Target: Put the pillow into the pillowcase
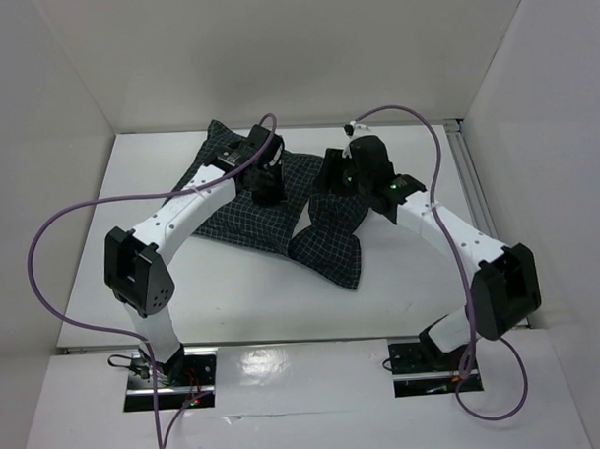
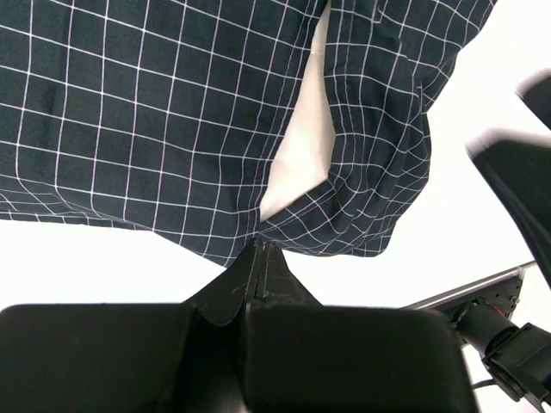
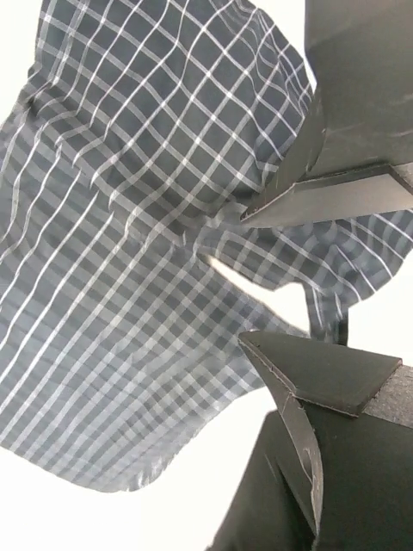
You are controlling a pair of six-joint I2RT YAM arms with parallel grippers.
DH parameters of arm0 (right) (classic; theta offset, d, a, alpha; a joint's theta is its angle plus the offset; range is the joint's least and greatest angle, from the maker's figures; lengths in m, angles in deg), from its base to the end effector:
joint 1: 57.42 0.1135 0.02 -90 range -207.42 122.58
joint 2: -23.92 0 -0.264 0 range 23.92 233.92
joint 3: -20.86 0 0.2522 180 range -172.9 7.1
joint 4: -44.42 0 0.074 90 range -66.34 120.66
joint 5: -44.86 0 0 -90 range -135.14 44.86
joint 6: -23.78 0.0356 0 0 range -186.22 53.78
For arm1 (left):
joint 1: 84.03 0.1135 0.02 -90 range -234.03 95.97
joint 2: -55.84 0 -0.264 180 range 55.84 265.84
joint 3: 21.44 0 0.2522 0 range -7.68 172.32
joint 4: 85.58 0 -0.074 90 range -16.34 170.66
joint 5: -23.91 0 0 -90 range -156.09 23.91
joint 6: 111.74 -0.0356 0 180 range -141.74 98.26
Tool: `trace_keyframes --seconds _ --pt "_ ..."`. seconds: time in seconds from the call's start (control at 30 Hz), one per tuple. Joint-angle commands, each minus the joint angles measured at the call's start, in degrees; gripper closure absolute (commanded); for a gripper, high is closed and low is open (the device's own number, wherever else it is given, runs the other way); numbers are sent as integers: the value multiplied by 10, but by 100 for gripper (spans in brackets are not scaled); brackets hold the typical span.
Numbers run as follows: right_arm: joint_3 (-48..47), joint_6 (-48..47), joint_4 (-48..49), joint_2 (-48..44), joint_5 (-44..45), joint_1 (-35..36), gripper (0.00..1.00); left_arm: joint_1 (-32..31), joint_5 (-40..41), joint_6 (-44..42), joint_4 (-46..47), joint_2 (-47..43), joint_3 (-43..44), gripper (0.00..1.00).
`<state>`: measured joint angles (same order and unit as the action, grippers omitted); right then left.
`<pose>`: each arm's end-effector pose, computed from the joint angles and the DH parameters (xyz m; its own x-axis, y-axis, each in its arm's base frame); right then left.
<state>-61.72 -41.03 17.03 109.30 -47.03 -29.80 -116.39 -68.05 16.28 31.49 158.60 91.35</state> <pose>0.3055 0.1611 0.3092 -0.6112 0.1603 -0.7751 -0.2525 0.8886 0.3829 0.3311 -0.2112 0.3275 -0.8710 -0.1769 -0.4584 0.0202 0.9193 -0.3930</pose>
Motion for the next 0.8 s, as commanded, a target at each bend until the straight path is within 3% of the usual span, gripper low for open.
trace_keyframes --seconds 0.0,0.13,0.27,0.57,0.7,0.73,0.77 --pt "13 -9 -30 -37 31 30 42 5 -5 13 14 -22 0 100" --pt "30 -15 -40 -48 25 74 47 5 -5 18 14 -22 0 100" --pt "35 -21 -54 -14 38 105 40 11 -5 18 14 -28 6 100" --pt "30 -21 -54 50 120 117 44 11 6 18 14 -41 -4 100" --pt "23 -21 -54 86 127 117 61 23 12 18 14 -46 -25 100" --pt "14 -21 -54 86 127 117 78 31 12 18 14 -54 -30 100" --pt "7 -21 -54 86 127 117 88 41 12 18 14 -61 -42 100"
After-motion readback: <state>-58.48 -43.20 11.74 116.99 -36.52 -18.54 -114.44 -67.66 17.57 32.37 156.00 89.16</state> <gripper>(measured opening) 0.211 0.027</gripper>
